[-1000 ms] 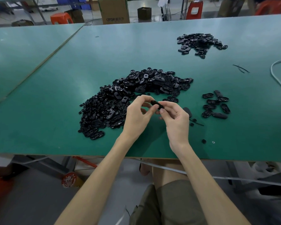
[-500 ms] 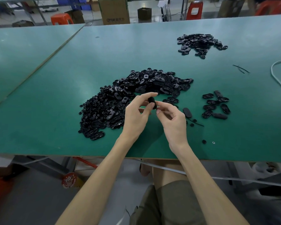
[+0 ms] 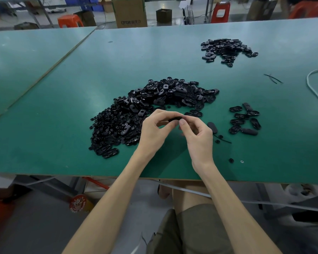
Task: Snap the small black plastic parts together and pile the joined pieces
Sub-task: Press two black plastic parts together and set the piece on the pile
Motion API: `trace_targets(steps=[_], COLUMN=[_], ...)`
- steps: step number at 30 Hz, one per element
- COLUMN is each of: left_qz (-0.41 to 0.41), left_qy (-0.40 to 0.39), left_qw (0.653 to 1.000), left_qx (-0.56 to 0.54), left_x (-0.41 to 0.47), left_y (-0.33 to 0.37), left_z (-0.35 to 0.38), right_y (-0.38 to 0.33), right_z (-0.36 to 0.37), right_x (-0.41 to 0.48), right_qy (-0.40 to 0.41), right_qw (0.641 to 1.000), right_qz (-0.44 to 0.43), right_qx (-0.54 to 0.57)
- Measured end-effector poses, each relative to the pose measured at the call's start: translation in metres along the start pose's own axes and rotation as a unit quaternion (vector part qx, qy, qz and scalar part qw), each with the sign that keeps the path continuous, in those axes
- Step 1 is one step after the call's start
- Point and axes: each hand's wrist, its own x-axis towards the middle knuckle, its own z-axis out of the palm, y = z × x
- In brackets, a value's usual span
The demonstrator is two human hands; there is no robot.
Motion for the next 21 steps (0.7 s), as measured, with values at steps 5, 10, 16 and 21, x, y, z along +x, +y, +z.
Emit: trace_targets(steps=[5, 10, 16, 21], left_qz=[-0.014, -0.029, -0.033, -0.038], left_qy=[-0.029, -0.022, -0.035, -0.043], left_qw=[0.999, 0.998, 0.997, 0.996], left_qx=[-0.005, -0.056, -0.064, -0.069], left_x=[0.0005, 0.0003, -0.0002, -0.001], left_y=[-0.0001, 0.0021, 0.0008, 0.0009], left_z=[0.0005, -0.0021, -0.0019, -0.001], right_y=[0.001, 0.0014, 0.002, 0.0026], right_z=[-0.0009, -0.0008, -0.0004, -0.0007], right_x=[-0.0001, 0.0003, 0.0008, 0.001], right_qy=[0.014, 0.019, 0.032, 0.033], right_qw=[1.0, 1.0, 0.999, 0.999], right_qz=[-0.002, -0.005, 0.007, 0.015], right_qx=[0.011, 0.023, 0.028, 0.022])
